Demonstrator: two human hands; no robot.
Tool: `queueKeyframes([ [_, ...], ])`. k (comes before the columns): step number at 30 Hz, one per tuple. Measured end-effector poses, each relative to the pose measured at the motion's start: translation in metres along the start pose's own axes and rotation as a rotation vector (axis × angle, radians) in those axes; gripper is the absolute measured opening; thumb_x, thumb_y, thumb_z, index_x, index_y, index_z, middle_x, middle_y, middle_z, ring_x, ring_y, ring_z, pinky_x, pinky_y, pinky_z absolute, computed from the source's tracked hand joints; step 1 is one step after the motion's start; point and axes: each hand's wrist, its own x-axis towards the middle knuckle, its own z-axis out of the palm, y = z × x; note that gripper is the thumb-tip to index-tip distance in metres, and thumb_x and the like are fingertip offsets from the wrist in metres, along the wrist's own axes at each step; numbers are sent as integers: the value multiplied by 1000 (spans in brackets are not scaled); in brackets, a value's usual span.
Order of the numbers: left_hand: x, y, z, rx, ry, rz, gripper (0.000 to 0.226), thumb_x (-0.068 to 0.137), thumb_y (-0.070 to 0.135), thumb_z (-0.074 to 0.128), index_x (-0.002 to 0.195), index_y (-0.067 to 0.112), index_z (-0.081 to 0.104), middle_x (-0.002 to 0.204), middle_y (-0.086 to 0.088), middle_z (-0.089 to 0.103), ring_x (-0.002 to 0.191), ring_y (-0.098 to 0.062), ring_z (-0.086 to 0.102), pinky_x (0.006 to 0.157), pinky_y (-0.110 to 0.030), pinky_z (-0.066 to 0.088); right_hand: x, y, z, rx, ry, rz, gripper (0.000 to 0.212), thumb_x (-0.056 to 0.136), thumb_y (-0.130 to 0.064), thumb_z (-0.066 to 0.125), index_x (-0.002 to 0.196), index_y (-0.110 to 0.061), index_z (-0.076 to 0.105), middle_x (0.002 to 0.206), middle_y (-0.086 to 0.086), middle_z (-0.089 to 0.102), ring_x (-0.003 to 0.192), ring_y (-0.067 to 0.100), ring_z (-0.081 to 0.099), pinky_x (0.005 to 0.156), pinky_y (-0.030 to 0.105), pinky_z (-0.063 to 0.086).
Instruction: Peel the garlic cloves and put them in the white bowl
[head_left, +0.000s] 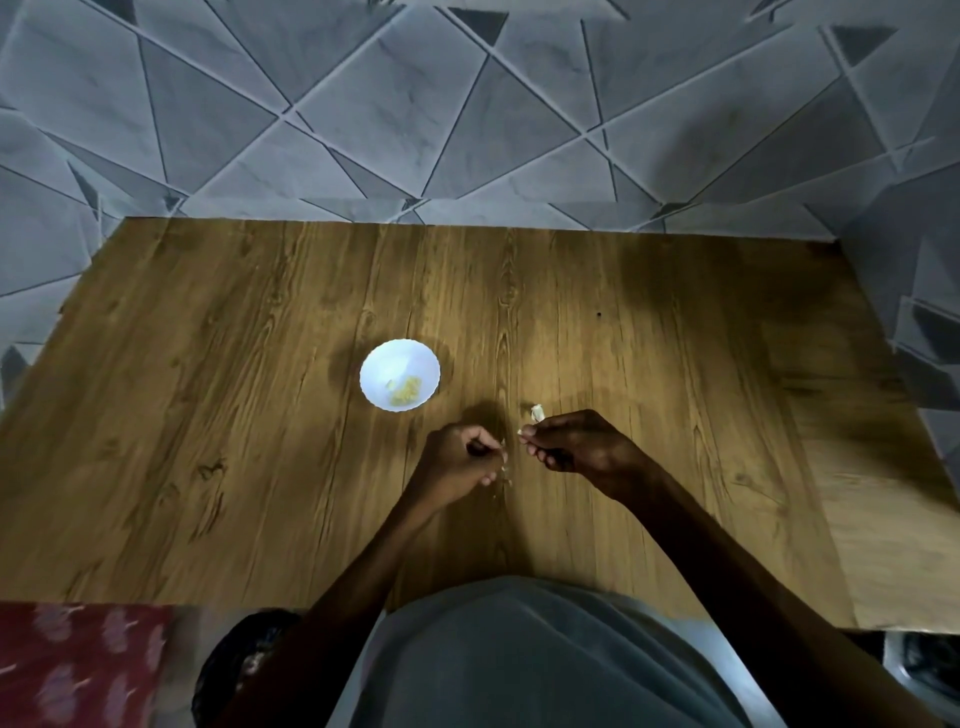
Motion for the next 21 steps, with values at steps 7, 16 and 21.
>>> queueKeyframes([
  [7,-4,15,2,-265,-22,39,16,84,7,74,100,5,71,87,-13,74,76,-29,73,74,-35,60,-3,0,5,-61,45,-43,12,87,-8,70,97,-4,75,79,7,70,66,11,61,64,22,51],
  [16,-13,16,5,-77,114,245,11,85,16,74,95,16,73,80,3,73,65,-15,71,70,-40,59,-11,-2,10,-20,97,-45,15,85,-11,74,97,-2,75,77,9,70,64,12,61,64,23,52],
  [21,-19,20,4,-157,92,236,6,88,10,70,93,11,73,74,-3,73,67,-15,71,61,-24,56,-13,-1,14,-19,126,-55,16,83,-10,75,97,-1,75,76,9,71,63,11,62,62,21,52],
])
